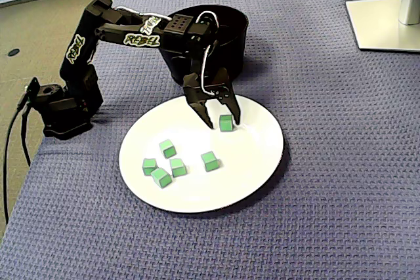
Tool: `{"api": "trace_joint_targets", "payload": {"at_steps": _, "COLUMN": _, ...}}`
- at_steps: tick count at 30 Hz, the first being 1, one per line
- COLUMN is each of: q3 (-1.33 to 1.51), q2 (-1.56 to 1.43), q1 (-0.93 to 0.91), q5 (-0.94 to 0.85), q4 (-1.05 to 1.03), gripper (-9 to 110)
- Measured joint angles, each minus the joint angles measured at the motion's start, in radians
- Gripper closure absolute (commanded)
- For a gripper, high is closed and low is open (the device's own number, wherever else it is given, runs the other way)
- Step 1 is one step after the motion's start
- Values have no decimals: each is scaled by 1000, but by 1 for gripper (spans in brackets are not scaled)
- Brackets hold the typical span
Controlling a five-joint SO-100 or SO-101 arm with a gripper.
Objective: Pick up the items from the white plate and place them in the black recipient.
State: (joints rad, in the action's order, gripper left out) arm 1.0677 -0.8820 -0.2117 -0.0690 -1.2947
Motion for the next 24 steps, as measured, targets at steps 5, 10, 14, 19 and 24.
{"api": "trace_joint_targets", "payload": {"at_steps": 5, "q3": 0, "q2": 0, "q1": 0, "q5": 0, "q4": 6, "gripper": 102}}
{"api": "trace_joint_targets", "payload": {"at_steps": 10, "q3": -28, "q2": -8, "q1": -23, "q5": -8, "q4": -12, "gripper": 102}}
{"api": "trace_joint_targets", "payload": {"at_steps": 14, "q3": -143, "q2": -129, "q1": -72, "q5": -12, "q4": -114, "gripper": 102}}
{"api": "trace_joint_targets", "payload": {"at_steps": 19, "q3": -391, "q2": -390, "q1": -9, "q5": -14, "q4": -222, "gripper": 102}}
{"api": "trace_joint_targets", "payload": {"at_steps": 24, "q3": -563, "q2": -557, "q1": 284, "q5": -77, "q4": -265, "gripper": 102}}
